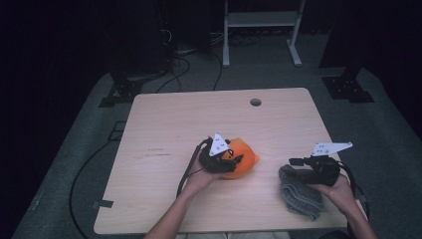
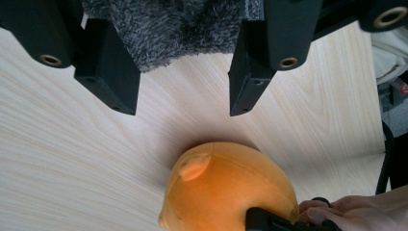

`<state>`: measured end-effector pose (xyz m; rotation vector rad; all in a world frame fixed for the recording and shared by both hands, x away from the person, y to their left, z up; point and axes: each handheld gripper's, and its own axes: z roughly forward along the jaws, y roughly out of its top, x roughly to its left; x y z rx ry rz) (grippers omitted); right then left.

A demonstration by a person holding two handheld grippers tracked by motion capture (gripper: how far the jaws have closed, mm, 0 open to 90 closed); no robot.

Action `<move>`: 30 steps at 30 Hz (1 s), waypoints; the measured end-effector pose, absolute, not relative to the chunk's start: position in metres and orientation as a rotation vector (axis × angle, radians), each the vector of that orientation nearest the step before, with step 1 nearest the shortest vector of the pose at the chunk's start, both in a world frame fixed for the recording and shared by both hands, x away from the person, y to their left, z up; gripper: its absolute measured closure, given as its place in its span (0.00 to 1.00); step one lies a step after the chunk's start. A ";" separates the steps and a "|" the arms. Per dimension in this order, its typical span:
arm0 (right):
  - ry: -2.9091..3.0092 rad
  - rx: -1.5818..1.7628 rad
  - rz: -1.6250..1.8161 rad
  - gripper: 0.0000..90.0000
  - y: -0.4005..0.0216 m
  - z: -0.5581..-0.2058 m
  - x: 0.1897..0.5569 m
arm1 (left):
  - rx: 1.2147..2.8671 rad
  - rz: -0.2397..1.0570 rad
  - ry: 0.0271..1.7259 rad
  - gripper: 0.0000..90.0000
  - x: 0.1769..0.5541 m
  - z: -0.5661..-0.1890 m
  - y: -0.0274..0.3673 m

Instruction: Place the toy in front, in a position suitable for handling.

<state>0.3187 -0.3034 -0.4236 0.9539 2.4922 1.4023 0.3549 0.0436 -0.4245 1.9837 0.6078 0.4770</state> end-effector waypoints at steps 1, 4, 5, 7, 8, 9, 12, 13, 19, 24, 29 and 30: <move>2.491 0.955 1.399 0.48 -0.304 -0.424 0.318 | 1.987 0.473 0.609 0.30 0.355 -0.423 0.045; 2.492 0.966 1.394 0.47 -0.304 -0.425 0.319 | 1.968 0.466 0.611 0.22 0.352 -0.417 0.050; 2.491 0.967 1.397 0.47 -0.304 -0.425 0.319 | 1.967 0.461 0.612 0.21 0.351 -0.415 0.052; 2.493 0.965 1.390 0.47 -0.303 -0.425 0.320 | 1.969 0.457 0.618 0.18 0.349 -0.412 0.056; 2.494 0.967 1.388 0.47 -0.302 -0.425 0.320 | 1.971 0.451 0.620 0.17 0.348 -0.412 0.058; 2.492 0.969 1.388 0.47 -0.302 -0.425 0.320 | 1.973 0.447 0.622 0.16 0.347 -0.411 0.059; 2.484 0.965 1.390 0.46 -0.301 -0.424 0.320 | 1.984 0.454 0.624 0.15 0.343 -0.412 0.065; 2.484 0.965 1.387 0.46 -0.300 -0.424 0.320 | 1.984 0.455 0.625 0.15 0.342 -0.412 0.068; 2.491 0.955 1.382 0.46 -0.296 -0.424 0.320 | 1.956 0.438 0.644 0.13 0.334 -0.411 0.081; 2.495 0.942 1.381 0.45 -0.292 -0.423 0.320 | 1.933 0.440 0.651 0.13 0.330 -0.407 0.092; 2.494 0.949 1.377 0.45 -0.292 -0.422 0.321 | 1.913 0.436 0.661 0.12 0.328 -0.404 0.104; 2.492 0.948 1.376 0.45 -0.292 -0.422 0.321 | 1.911 0.440 0.662 0.12 0.327 -0.404 0.106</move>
